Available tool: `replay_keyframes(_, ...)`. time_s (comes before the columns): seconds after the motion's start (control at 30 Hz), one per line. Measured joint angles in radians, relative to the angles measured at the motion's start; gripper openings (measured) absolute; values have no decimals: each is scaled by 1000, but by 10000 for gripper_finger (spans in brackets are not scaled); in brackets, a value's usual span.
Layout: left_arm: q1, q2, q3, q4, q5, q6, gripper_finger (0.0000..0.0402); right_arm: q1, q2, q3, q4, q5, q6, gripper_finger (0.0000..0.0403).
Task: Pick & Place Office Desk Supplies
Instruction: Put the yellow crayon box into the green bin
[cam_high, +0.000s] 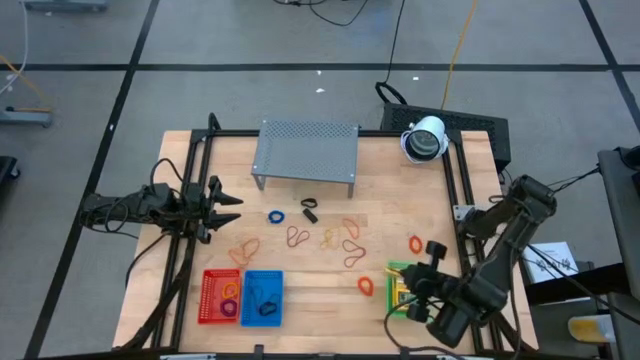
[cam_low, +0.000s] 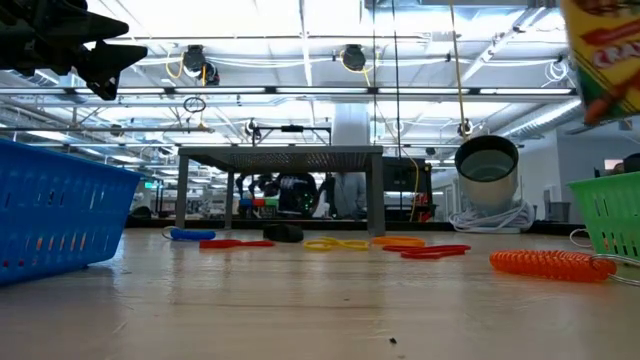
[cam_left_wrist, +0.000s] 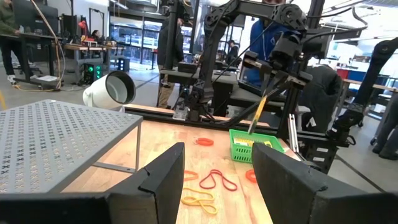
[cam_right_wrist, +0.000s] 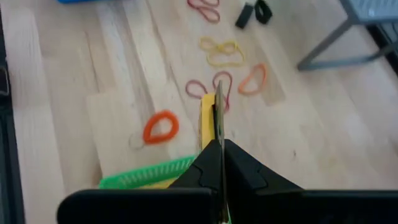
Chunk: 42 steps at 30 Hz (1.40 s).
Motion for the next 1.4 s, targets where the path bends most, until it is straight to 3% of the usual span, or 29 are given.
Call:
replay_keyframes(0.27,0,0,0,0,0,0,198,77,0,0,-150,-5,130,0)
replay_keyframes(0.5,0,0,0,0,0,0,198,100,0,-30,-163,39,173,0)
replay_keyframes(1.27,0,0,0,0,0,0,198,105,1,-250,109,35,134,0)
replay_keyframes(1.4,0,0,0,0,0,0,198,105,1,-290,151,-12,133,0)
